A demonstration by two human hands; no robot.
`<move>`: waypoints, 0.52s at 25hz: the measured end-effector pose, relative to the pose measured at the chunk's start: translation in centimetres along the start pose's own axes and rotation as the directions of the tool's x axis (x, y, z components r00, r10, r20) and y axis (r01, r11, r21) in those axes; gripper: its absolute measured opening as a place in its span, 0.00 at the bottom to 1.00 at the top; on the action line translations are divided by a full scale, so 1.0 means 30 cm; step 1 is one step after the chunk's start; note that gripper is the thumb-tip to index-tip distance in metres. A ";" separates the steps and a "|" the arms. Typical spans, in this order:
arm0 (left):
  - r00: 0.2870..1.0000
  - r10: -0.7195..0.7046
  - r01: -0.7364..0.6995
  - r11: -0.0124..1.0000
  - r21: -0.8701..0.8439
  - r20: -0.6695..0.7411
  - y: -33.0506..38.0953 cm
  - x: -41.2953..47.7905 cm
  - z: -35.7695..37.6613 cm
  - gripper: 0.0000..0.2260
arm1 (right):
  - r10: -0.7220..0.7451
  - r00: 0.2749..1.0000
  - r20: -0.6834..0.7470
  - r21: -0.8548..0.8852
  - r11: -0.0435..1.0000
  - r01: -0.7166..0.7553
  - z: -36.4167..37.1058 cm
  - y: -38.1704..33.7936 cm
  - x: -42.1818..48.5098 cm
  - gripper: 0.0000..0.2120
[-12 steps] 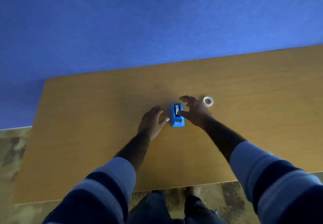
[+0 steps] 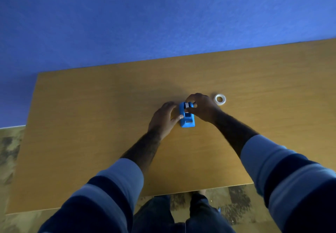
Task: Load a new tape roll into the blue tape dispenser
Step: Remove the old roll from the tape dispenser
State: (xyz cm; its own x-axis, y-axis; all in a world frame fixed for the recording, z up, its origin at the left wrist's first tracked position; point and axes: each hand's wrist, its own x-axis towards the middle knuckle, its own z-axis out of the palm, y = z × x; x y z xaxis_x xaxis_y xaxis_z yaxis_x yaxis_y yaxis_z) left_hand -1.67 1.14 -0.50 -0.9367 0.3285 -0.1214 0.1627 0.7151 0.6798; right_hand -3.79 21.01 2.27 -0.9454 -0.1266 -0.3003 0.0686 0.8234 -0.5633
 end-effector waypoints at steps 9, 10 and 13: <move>0.999 -0.032 0.031 0.999 -0.030 -0.019 0.027 0.018 0.026 0.22 | -0.074 0.997 -0.009 -0.049 0.996 0.073 -0.012 -0.015 -0.032 0.14; 0.999 -0.034 0.033 0.999 -0.029 -0.019 0.029 0.018 0.027 0.22 | -0.084 0.996 -0.003 -0.066 0.994 0.083 -0.011 -0.016 -0.038 0.14; 0.998 -0.052 0.050 0.997 -0.052 -0.023 0.037 0.019 0.026 0.22 | -0.091 0.996 -0.015 -0.086 0.992 0.090 -0.007 -0.012 -0.040 0.15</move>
State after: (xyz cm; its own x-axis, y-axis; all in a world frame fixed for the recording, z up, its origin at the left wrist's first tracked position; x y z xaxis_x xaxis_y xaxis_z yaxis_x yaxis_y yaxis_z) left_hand -1.79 2.60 -0.38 -0.9508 0.2766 -0.1393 0.0990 0.6976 0.7097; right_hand -2.75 20.99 2.99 -0.9524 -0.1928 -0.2361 -0.0441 0.8535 -0.5192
